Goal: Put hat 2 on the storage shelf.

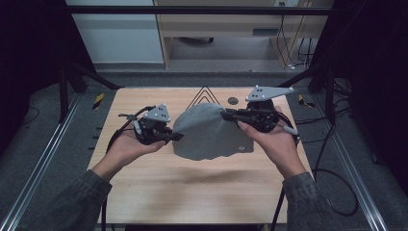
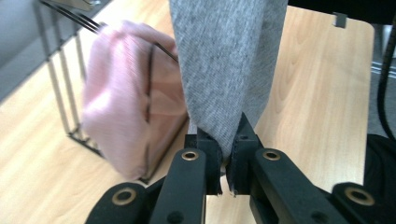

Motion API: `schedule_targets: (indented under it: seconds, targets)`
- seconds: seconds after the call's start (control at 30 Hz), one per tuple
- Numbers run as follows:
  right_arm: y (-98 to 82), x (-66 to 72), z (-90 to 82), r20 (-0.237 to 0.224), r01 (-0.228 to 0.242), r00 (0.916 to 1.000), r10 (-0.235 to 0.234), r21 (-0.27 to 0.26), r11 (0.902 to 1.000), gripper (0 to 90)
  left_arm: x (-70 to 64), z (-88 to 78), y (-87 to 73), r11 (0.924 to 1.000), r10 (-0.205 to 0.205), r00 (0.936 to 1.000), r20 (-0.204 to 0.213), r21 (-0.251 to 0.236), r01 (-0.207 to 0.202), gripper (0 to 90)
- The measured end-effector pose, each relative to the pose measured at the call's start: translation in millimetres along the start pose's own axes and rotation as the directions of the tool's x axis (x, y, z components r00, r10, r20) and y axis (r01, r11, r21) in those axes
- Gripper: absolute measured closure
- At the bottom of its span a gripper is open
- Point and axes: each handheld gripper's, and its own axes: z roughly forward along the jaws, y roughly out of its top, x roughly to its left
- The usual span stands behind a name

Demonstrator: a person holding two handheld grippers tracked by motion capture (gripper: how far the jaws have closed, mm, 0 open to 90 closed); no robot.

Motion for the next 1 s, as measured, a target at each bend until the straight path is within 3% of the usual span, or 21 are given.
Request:
schedule_targets:
  seconds: [0.47,0.73,1.0]
  targets:
    - [39.6,-14.2,-12.6,0.024,0.01,0.9997,-0.009,-0.046,0.9989,85.7,21.8,-23.5,46.0,0.9998,0.011,0.9986,-0.052,-0.016,-0.012,85.7]
    - [51.5,-22.2,-19.2,0.031,-0.007,0.9995,0.01,-0.096,0.9954,85.7,22.9,-31.8,60.1,0.9984,0.0,0.9972,-0.074,-0.056,-0.004,85.6]
    - [69.7,-26.1,-18.9,0.091,0.003,0.9958,0.009,-0.13,0.9915,85.7,27.7,-48.8,77.4,0.9918,-0.03,0.991,-0.131,-0.127,0.014,85.7]
